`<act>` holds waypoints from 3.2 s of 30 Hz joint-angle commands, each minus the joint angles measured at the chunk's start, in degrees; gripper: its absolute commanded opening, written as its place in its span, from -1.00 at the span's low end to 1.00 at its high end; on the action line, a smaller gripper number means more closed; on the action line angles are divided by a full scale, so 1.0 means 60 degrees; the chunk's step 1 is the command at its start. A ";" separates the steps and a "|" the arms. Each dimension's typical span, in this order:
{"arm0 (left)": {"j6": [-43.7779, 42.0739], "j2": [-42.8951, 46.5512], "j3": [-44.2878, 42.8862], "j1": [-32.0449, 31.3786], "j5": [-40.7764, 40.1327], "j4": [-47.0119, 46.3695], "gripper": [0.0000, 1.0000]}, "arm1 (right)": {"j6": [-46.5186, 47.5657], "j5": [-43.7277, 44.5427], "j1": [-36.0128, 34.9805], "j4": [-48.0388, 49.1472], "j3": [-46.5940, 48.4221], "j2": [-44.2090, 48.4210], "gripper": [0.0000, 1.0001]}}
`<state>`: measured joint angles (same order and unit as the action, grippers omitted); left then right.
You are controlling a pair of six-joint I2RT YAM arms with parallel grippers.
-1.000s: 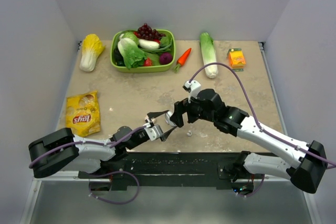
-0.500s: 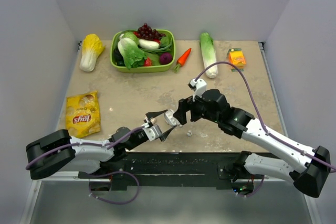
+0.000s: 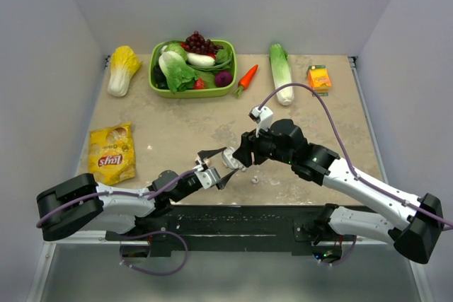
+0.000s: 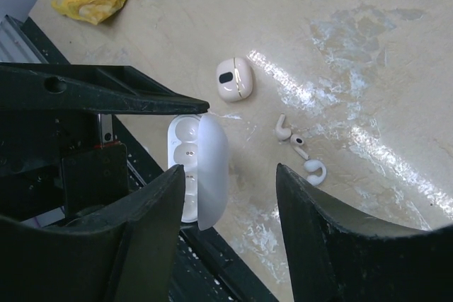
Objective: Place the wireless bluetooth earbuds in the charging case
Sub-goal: Open the charging case, then adjust the charging case.
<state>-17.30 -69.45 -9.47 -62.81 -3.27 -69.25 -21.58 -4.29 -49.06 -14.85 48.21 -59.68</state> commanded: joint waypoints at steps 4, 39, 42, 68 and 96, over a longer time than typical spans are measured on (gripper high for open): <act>-0.0237 -0.0012 -0.0252 -0.0079 -0.0012 -0.0645 -1.00 | 0.0008 -0.0295 0.0017 0.0468 0.0052 0.0045 0.01; 0.0598 -0.0158 -0.1407 -0.0079 -0.0905 0.1726 0.03 | 0.1165 -0.0046 0.0002 -0.0352 0.0520 0.0484 -1.00; 0.0934 -0.0246 -0.1613 -0.0079 -0.1198 0.2166 0.29 | 0.1282 0.0013 -0.0012 -0.0469 0.0652 0.0586 -1.00; 0.5342 0.2931 -0.0869 0.2102 0.4144 0.3694 0.90 | 0.4021 0.0965 -0.0611 -0.1289 0.1838 0.1526 -1.00; 0.6677 0.0384 -0.2449 0.3114 0.7796 0.1347 0.35 | 0.4652 0.3309 -0.2825 -0.1597 0.1810 0.0616 -1.00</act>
<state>22.17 -66.22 -22.26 -44.47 41.87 -57.78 5.65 14.13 -65.89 -26.20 57.98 -55.92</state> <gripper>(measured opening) 0.705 0.056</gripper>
